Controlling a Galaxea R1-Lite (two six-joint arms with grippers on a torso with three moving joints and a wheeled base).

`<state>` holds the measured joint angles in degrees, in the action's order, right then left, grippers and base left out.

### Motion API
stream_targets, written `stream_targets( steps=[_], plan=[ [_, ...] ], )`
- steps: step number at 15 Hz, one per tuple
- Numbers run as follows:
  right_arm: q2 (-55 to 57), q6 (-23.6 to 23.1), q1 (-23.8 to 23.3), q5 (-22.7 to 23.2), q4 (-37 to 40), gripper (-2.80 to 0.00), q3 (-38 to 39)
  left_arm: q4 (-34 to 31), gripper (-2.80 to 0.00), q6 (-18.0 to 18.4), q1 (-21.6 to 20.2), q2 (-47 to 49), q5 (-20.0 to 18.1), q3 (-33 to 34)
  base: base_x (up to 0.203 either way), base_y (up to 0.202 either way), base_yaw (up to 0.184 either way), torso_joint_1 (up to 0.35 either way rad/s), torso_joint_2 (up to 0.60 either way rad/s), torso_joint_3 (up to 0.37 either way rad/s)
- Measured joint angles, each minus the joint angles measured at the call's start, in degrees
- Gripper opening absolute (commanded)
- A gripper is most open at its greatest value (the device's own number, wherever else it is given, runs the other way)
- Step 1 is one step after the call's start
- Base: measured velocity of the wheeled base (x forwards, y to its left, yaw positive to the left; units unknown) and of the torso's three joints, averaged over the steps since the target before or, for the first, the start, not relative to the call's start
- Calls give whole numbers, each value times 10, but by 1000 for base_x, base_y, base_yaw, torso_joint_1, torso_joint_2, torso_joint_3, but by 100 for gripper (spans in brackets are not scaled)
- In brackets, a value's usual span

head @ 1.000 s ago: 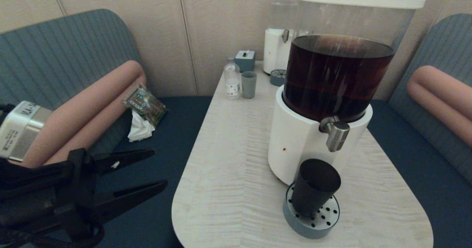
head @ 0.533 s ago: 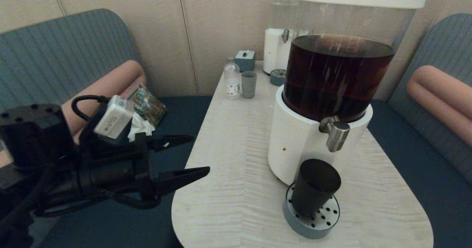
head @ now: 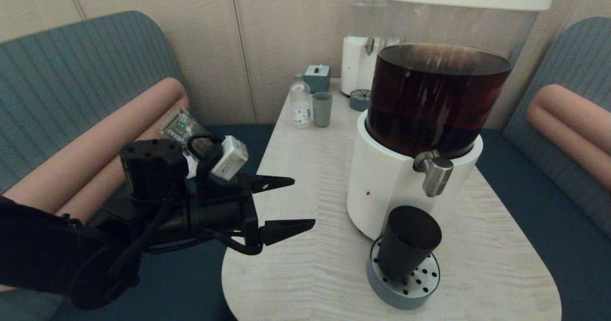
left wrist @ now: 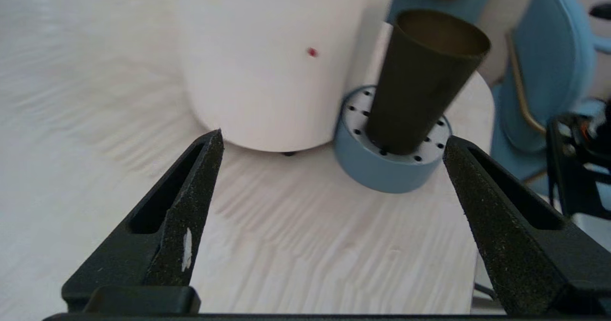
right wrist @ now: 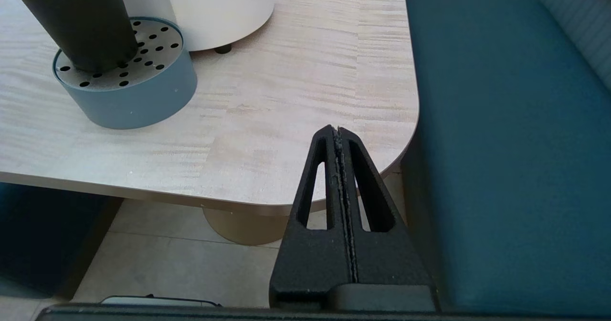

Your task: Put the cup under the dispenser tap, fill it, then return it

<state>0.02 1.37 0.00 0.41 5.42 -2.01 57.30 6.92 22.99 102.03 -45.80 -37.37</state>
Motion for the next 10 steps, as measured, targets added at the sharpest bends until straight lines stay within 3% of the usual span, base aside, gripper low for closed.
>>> stream_targets(
  steps=[10],
  plan=[
    [0,0,0,0,0,-280,0,21,0,0,83,66,0,-19,0,0,0,0,0,0]
  ],
)
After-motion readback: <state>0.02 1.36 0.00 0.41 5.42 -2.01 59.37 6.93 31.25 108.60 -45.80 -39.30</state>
